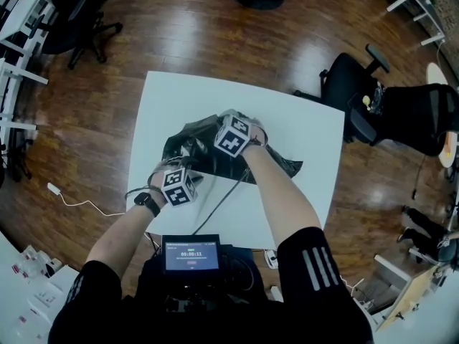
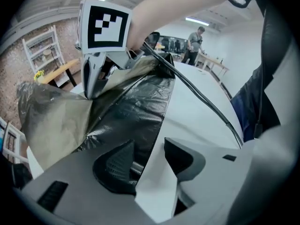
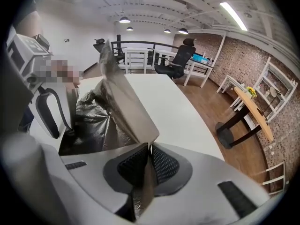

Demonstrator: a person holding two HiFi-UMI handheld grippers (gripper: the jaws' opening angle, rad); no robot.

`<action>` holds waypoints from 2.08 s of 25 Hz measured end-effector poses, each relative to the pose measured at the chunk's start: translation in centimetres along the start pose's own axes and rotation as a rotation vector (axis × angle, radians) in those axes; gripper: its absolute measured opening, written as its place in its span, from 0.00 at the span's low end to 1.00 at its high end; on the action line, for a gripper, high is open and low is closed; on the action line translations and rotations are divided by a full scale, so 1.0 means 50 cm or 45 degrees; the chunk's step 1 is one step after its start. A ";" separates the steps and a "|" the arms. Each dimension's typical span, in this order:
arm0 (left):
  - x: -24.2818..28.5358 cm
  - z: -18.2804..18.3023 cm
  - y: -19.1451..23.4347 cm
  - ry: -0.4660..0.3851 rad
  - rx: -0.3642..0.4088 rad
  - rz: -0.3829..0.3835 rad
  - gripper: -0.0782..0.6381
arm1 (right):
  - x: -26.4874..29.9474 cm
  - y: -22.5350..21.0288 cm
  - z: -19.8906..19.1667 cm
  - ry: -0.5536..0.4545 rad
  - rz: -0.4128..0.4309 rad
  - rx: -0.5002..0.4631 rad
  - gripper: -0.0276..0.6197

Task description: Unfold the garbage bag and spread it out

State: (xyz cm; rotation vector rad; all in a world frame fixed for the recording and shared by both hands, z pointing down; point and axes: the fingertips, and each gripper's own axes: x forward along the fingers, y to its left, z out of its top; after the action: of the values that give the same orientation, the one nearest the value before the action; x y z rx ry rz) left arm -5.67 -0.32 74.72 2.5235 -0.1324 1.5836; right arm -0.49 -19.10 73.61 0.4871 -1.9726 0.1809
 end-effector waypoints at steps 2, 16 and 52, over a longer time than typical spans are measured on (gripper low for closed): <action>0.000 -0.001 -0.001 -0.004 -0.004 0.004 0.40 | 0.005 0.001 -0.001 0.003 0.001 -0.006 0.12; 0.003 -0.008 0.004 -0.001 -0.024 -0.008 0.40 | -0.132 -0.025 0.043 -0.318 0.045 0.330 0.32; 0.105 0.194 -0.106 0.023 0.308 -0.180 0.40 | -0.251 -0.048 -0.291 -0.107 -0.155 0.630 0.07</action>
State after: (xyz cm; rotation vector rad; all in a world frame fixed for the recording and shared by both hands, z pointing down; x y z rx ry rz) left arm 6.04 3.17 74.82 2.6245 0.2497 1.6536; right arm 17.23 -13.18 68.59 0.9432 -1.9687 0.5864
